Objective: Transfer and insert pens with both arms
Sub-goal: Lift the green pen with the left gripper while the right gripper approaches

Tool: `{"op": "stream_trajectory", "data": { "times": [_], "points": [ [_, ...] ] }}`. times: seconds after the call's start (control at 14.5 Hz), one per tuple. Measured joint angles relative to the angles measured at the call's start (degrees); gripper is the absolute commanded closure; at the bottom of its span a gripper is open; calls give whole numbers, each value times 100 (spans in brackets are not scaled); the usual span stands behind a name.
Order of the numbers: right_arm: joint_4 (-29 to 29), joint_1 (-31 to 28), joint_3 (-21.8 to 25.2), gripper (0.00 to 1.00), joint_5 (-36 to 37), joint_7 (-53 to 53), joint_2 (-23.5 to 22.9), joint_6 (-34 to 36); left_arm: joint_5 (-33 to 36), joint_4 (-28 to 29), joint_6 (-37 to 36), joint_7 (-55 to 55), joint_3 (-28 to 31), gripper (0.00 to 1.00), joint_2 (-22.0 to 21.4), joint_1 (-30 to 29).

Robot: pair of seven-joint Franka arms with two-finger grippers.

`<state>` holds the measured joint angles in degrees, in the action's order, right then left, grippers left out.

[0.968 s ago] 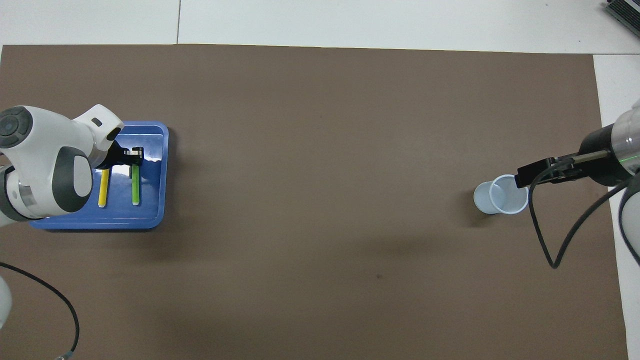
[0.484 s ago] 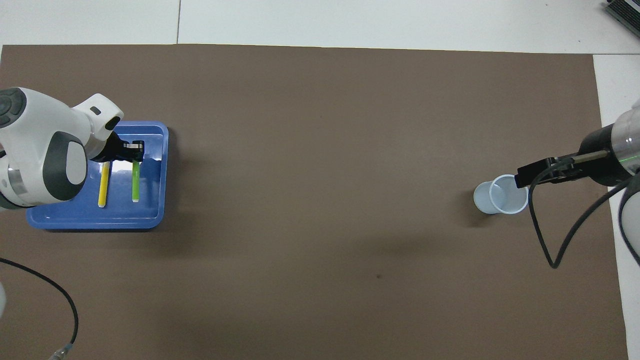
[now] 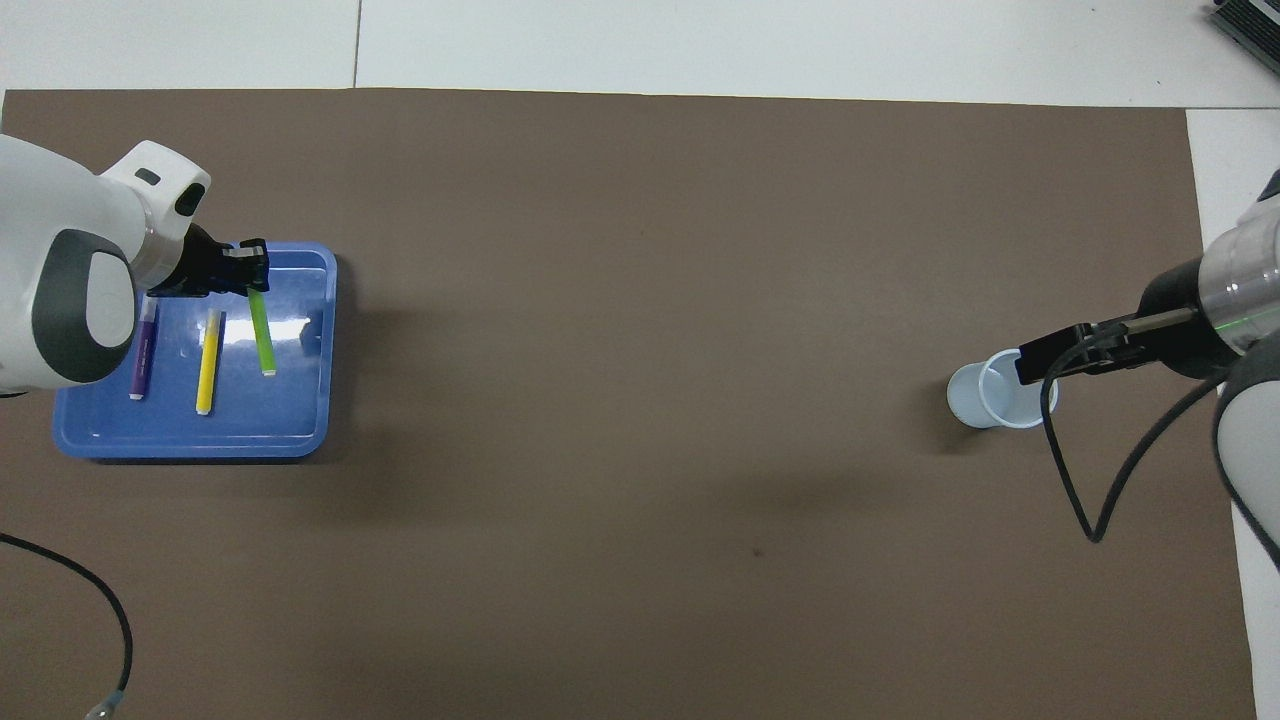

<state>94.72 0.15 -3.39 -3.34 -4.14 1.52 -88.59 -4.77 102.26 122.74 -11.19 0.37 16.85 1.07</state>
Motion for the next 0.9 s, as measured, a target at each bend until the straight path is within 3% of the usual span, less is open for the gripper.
{"op": "stream_trajectory", "data": {
  "times": [0.28, 0.62, 0.9],
  "points": [
    [14, 7, -15, 0, -5, 12, 28, 87, -2, -479, -542, -1142, -41, 100, -123, 42],
    [71, 43, -64, 0, -54, 18, 37, 86, -2, -592, -600, -2688, -52, 100, -311, 262],
    [113, 179, -112, 0, -729, 525, 41, -99, -2, -596, -611, -3815, -59, 100, -489, 499]
  ]
}}
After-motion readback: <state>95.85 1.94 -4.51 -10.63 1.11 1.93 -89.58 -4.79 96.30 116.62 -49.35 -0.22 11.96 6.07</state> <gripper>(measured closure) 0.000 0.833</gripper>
